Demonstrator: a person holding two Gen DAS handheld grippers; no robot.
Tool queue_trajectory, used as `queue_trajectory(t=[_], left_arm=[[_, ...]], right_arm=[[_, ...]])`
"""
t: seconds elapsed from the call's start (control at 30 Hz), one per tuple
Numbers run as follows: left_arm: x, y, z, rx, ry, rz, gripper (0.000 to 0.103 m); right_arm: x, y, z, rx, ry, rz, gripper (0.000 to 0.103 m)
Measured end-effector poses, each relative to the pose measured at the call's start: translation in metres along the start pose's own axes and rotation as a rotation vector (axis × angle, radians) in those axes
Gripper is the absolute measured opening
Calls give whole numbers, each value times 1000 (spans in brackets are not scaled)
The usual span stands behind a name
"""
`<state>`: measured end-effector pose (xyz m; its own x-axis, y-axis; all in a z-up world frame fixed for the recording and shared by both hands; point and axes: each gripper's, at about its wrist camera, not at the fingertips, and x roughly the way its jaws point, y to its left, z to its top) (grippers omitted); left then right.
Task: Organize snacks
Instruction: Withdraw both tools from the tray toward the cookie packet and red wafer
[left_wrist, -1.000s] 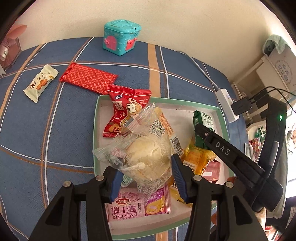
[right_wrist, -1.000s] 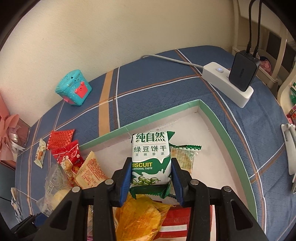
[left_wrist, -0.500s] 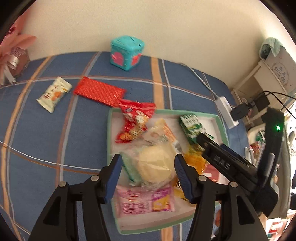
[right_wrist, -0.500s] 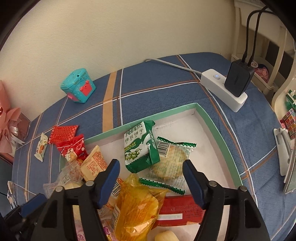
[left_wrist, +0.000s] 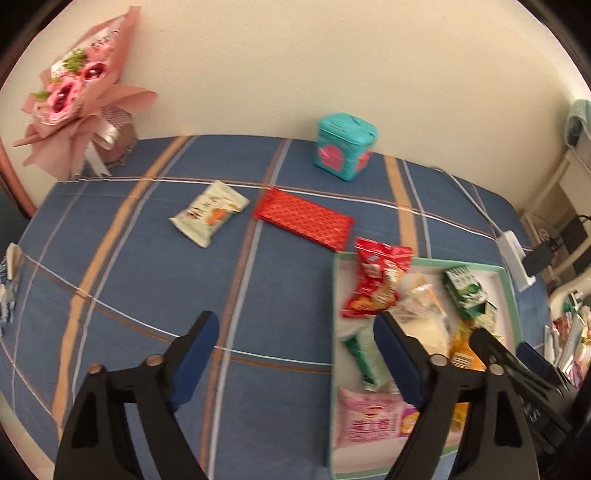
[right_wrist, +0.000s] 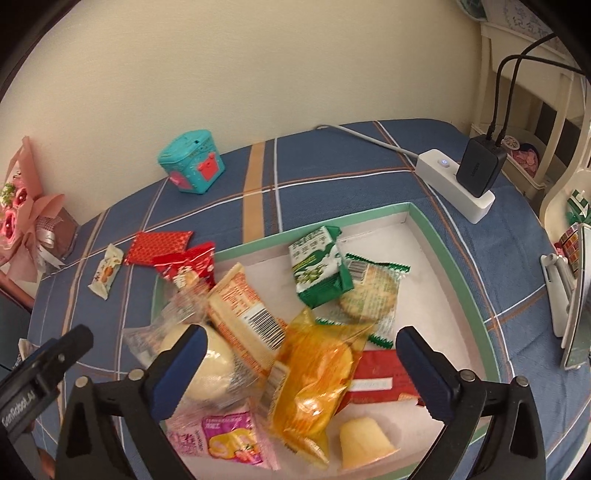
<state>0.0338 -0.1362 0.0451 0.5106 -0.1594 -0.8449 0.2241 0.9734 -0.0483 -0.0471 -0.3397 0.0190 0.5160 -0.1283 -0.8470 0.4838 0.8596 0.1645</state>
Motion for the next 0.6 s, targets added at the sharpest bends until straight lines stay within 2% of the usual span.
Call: queue_trajectory(t=[0.2, 0.47, 0.6], left_arm=[[-6, 18, 2, 13, -25, 65, 94], [-7, 46, 4, -4, -23, 95, 96], [-7, 66, 6, -21, -23, 122, 101]], right_arm=[[-9, 17, -14, -39, 1, -11, 103], [-22, 40, -28, -90, -12, -12, 103], [-25, 53, -32, -115, -16, -9, 103]])
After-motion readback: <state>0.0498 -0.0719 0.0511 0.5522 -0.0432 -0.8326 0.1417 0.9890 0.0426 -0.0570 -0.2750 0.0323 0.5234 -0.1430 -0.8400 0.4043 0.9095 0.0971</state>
